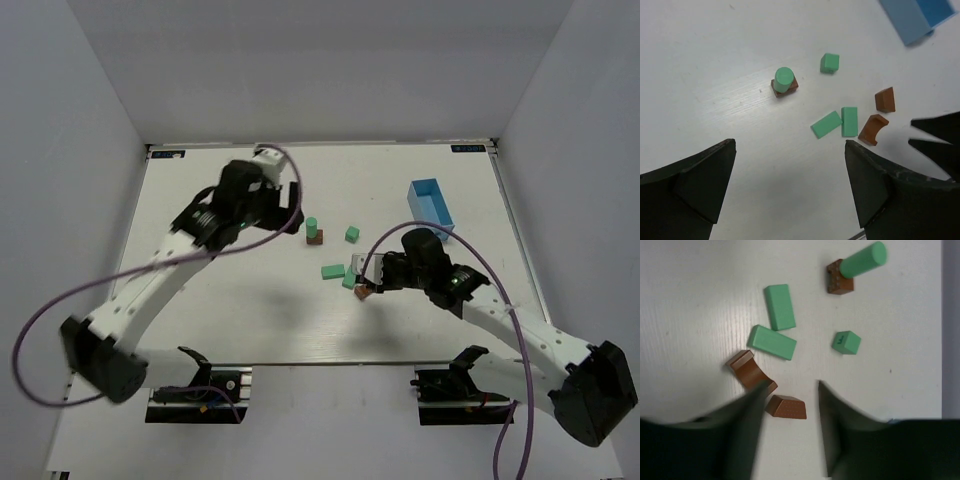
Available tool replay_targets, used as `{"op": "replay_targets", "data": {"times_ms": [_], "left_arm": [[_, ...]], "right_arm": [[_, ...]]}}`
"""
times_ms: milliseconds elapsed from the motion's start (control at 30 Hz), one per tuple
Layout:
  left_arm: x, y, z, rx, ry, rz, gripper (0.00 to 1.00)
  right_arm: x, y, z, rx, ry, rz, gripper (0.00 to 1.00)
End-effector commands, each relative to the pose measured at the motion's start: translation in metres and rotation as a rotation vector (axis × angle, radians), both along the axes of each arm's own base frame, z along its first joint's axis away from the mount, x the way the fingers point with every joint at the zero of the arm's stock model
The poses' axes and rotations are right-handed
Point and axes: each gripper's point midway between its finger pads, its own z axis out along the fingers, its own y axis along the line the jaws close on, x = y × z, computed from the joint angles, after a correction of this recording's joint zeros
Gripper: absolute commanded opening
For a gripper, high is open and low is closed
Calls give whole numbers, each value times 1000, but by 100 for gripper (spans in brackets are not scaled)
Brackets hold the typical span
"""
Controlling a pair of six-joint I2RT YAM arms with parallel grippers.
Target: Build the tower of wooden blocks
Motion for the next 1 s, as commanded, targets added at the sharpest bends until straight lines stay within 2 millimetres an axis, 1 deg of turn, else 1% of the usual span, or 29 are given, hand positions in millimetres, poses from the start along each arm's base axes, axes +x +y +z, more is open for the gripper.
{"op": "replay_targets", "data": {"times_ms": [0,33,67,100,133,167,200,233,267,300,333,367,400,433,467,500,533,567,600,667,700,833,867,967], "left_arm": [[-22,40,19,-38,-184,85,100],[-31,57,36,-49,-258,126,97],[-37,61,35,-54,-280,123,92],[-44,69,11,-23,-266,131,84],[-44,76,15,-31,-314,156,72],[-51,85,23,-50,-367,170,43],[-54,92,9,-21,-370,181,32],[-55,99,11,-7,-389,203,26],[-61,103,21,-16,-412,213,22],[-66,102,27,-32,-428,204,24],[-70,103,34,-52,-447,198,30],[-73,105,26,-54,-449,198,56],[-76,103,29,-79,-467,182,65],[-80,108,38,-99,-495,194,70],[-83,108,37,-101,-491,185,72],[-84,109,40,-106,-498,186,73],[-84,109,40,-106,-498,186,73],[-86,110,38,-108,-501,186,74],[-87,108,38,-114,-499,172,74],[-88,105,38,-122,-495,153,74],[-88,105,38,-122,-494,152,74],[-88,103,33,-115,-478,142,74],[-88,103,33,-115,-478,142,74],[-88,103,33,-122,-475,146,75]], "right_arm": [[-12,19,-4,2,74,156,11],[-17,27,-9,1,104,222,0],[-24,29,-13,-10,138,271,0],[-16,41,-2,1,142,302,0],[-18,41,-17,-42,211,315,0],[-12,49,-6,-30,198,343,0],[-7,54,-12,-44,225,351,5],[-4,56,-22,-68,245,367,13],[-3,59,-24,-71,244,387,21],[1,62,-37,-92,274,391,27],[7,66,-35,-86,275,387,34],[8,70,-35,-83,288,383,37],[8,71,-52,-105,349,382,42],[16,79,-41,-91,336,389,48],[17,80,-43,-99,340,397,53],[16,80,-59,-126,386,401,57],[21,85,-55,-121,373,402,58],[24,87,-56,-120,377,397,63],[26,89,-62,-120,394,388,64],[34,93,-67,-116,376,377,66],[35,92,-74,-123,398,350,66],[47,92,-86,-143,386,298,66],[48,91,-90,-147,394,288,66],[50,93,-95,-153,394,278,66]]}}
